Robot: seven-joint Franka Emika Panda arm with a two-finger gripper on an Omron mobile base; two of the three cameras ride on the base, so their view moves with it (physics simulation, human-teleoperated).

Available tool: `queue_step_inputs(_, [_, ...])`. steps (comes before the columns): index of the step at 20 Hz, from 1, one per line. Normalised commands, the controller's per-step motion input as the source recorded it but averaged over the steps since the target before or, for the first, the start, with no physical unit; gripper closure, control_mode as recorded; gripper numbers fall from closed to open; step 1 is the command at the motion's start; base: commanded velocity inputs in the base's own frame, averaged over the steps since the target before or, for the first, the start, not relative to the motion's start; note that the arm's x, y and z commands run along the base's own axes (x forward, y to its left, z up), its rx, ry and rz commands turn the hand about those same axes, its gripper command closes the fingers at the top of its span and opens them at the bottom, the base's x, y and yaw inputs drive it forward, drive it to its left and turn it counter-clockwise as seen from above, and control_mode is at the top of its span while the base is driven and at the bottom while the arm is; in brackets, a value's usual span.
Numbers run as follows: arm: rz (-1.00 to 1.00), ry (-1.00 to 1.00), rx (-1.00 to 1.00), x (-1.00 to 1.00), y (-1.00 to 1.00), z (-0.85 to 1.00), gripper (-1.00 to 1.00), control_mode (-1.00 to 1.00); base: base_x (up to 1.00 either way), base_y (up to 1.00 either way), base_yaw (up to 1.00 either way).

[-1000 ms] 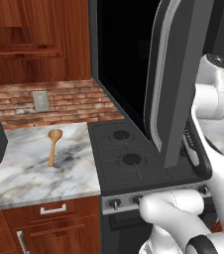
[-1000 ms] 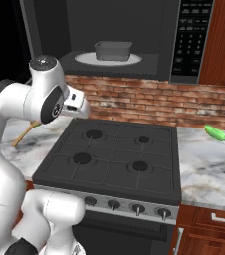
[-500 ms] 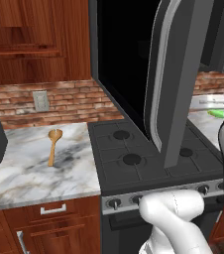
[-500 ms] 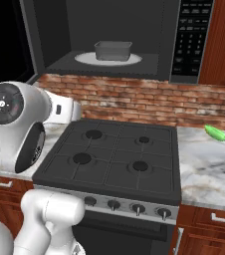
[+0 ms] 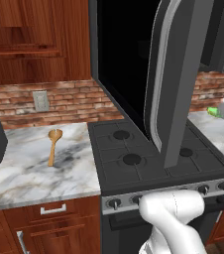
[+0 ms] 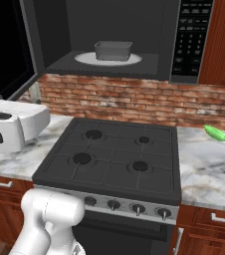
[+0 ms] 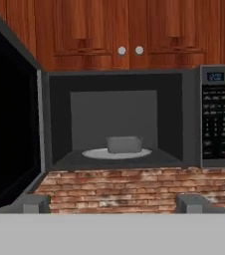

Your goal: Close the microwave door.

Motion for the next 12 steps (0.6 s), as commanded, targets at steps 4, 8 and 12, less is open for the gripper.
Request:
queue_step_inputs(4, [-0.12,-0.36,-0.16,-1.00,0.44,0.15,-1.00,-1.00,0.00,0.00,0.00])
queue_step_inputs(8, [-0.19,-0.32,-0.19,-1.00,0.67,0.00,-1.00,-1.00,0.00,0.00,0.00])
queue_step_inputs(12, [-0.33,-0.23,-0.11,-1.00,0.96,0.00,-1.00,-1.00,0.00,0.00,0.00])
